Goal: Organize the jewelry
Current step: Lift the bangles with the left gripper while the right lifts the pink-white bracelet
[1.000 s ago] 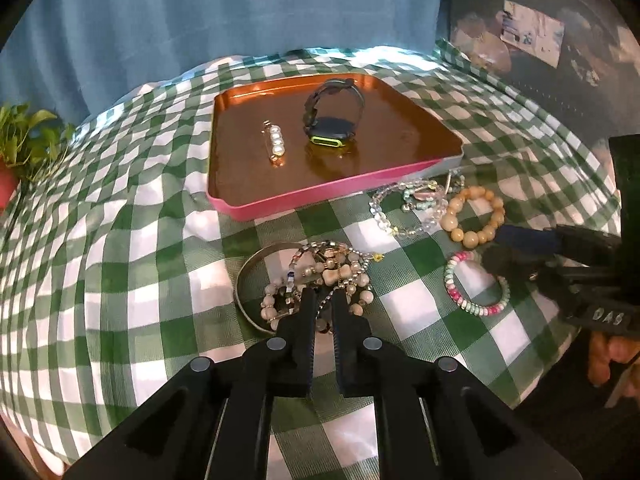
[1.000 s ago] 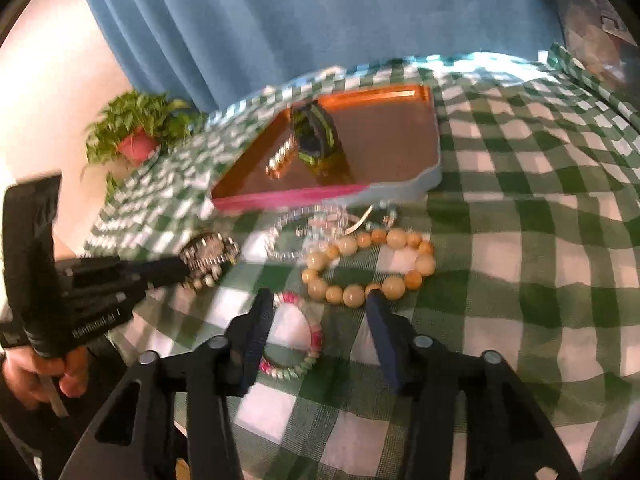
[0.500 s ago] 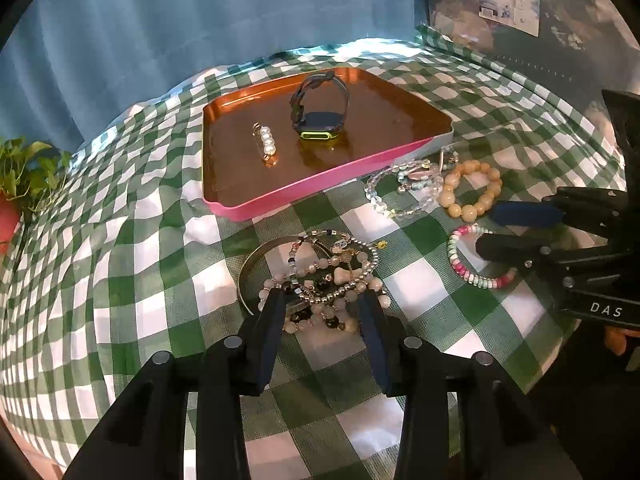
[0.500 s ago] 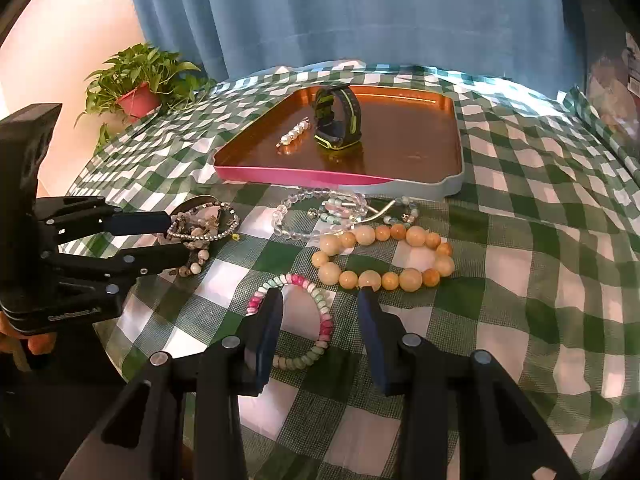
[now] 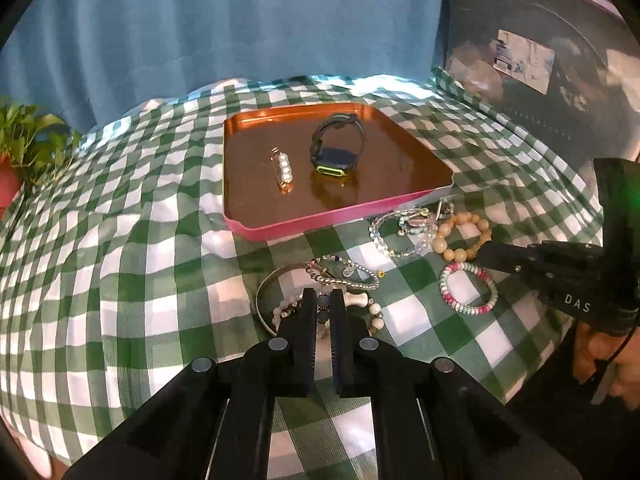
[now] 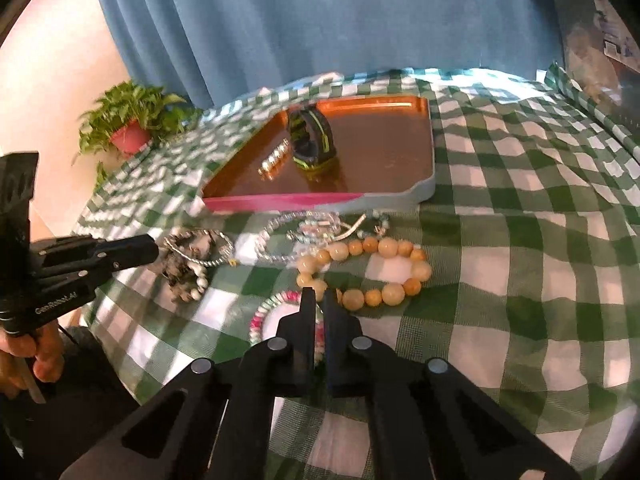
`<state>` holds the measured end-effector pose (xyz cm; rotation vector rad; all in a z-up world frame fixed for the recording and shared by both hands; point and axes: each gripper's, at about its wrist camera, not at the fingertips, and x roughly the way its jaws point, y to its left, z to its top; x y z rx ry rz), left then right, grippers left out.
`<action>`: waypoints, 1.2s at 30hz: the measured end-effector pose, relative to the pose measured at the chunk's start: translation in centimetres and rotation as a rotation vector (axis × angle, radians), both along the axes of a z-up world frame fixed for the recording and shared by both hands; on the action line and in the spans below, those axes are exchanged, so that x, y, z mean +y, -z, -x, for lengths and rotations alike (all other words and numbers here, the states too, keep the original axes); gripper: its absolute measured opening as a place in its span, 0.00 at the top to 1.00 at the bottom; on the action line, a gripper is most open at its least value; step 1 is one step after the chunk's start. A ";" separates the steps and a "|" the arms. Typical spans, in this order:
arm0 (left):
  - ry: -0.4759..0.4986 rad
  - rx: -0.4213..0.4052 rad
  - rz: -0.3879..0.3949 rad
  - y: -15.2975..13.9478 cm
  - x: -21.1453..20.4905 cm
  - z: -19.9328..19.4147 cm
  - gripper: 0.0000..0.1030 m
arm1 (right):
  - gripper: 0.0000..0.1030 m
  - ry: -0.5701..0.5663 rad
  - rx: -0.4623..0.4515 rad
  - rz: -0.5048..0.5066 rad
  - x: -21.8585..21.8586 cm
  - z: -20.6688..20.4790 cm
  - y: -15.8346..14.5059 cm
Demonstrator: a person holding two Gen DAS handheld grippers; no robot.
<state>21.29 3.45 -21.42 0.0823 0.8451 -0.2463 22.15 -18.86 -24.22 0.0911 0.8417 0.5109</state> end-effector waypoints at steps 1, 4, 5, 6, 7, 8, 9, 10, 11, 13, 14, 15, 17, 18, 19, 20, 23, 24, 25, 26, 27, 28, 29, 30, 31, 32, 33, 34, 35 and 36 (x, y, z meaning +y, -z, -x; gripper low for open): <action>-0.005 -0.007 0.001 0.0 0.1 0.1 0.94 | 0.97 0.000 -0.001 -0.008 -0.1 0.0 -0.1; -0.017 -0.004 0.020 -0.1 0.4 0.5 0.94 | 0.97 0.005 -0.001 -0.015 -0.1 -0.1 -0.2; -0.022 0.010 0.068 -0.4 0.9 0.5 0.94 | 0.97 0.005 -0.002 -0.019 -0.2 0.0 -0.2; -0.027 0.020 0.105 -0.6 1.3 0.5 0.94 | 0.97 0.005 -0.006 -0.028 -0.3 0.0 -0.3; -0.039 0.029 0.152 -1.0 1.9 0.4 0.94 | 0.97 0.007 -0.012 -0.039 -0.5 0.0 -0.5; -0.049 0.032 0.193 -1.3 2.4 0.5 0.94 | 0.97 0.008 -0.024 -0.054 -0.6 0.1 -0.8; -0.058 0.032 0.244 -1.8 2.9 0.6 0.94 | 0.97 0.010 -0.041 -0.069 -0.9 0.2 -1.1; -0.065 0.029 0.268 -2.1 3.2 0.6 0.94 | 0.97 0.027 -0.078 -0.074 -1.2 0.5 -1.8; -0.075 0.022 0.289 -2.5 3.5 0.7 0.94 | 0.98 0.037 -0.099 -0.076 -1.5 0.7 -2.1; -0.096 0.005 0.303 -3.1 3.9 0.7 0.94 | 0.98 0.053 -0.110 -0.097 -2.2 0.6 -2.5; -0.102 0.004 0.307 -3.3 4.0 0.6 0.94 | 0.98 0.056 -0.088 -0.105 -2.4 0.3 -2.2; -0.102 0.011 0.310 -3.2 4.1 0.4 0.94 | 0.98 0.059 -0.069 -0.108 -2.4 0.1 -1.9; -0.106 0.006 0.278 -3.0 4.1 0.6 0.94 | 0.97 0.022 -0.022 -0.113 -2.0 -0.3 -1.3; -0.104 0.018 0.262 -2.6 4.0 0.6 0.94 | 0.96 0.018 -0.009 -0.092 -1.7 -0.2 -1.0; -0.102 0.029 0.265 -2.4 4.1 0.7 0.94 | 0.92 0.029 -0.014 -0.041 -1.2 0.0 -0.9; -0.107 0.034 0.271 -2.0 4.2 0.9 0.94 | 0.87 0.019 -0.018 -0.018 -0.9 0.2 -0.9; -0.112 0.038 0.278 -1.5 4.4 1.4 0.94 | 0.73 -0.021 -0.020 0.017 0.0 0.5 -0.7; -0.116 0.036 0.281 -1.4 4.5 1.5 0.94 | 0.73 -0.029 -0.017 0.042 0.4 0.6 -0.4; -0.116 0.037 0.282 -1.3 4.4 1.6 0.94 | 0.73 -0.036 -0.008 0.068 0.8 0.5 -0.1; -0.115 0.037 0.281 -1.3 4.4 1.6 0.94 | 0.75 -0.048 0.010 0.089 1.2 0.4 0.5; -0.117 0.035 0.279 -1.3 4.4 1.7 0.94 | 0.83 -0.051 0.009 0.119 1.6 0.4 0.7; -0.118 0.036 0.286 -1.3 4.4 1.7 0.94 | 0.89 -0.048 -0.019 0.173 2.1 0.6 0.7; -0.120 0.038 0.293 -1.3 4.4 1.7 0.94 | 0.92 -0.046 -0.045 0.225 2.6 0.8 0.8; -0.121 0.039 0.293 -1.3 4.4 1.7 0.94 | 0.93 -0.048 -0.057 0.247 2.9 1.0 0.8; -0.124 0.039 0.296 -1.4 4.4 1.8 0.94 | 0.93 -0.051 -0.061 0.252 3.0 1.1 0.8; -0.124 0.037 0.298 -1.6 4.3 1.8 0.94 | 0.94 -0.052 -0.066 0.245 3.0 1.2 0.8; -0.127 0.035 0.292 -1.9 4.2 1.8 0.94 | 0.94 -0.049 -0.083 0.239 2.9 1.3 0.4; -0.142 0.035 0.262 -2.2 4.0 1.8 0.94 | 0.94 -0.045 -0.110 0.242 2.8 1.6 -0.1; -0.150 0.032 0.240 -2.6 3.9 1.8 0.94 | 0.94 -0.045 -0.131 0.238 2.7 1.9 -0.6; -0.153 0.028 0.222 -3.0 3.6 1.8 0.94 | 0.94 -0.050 -0.142 0.230 2.6 2.1 -1.1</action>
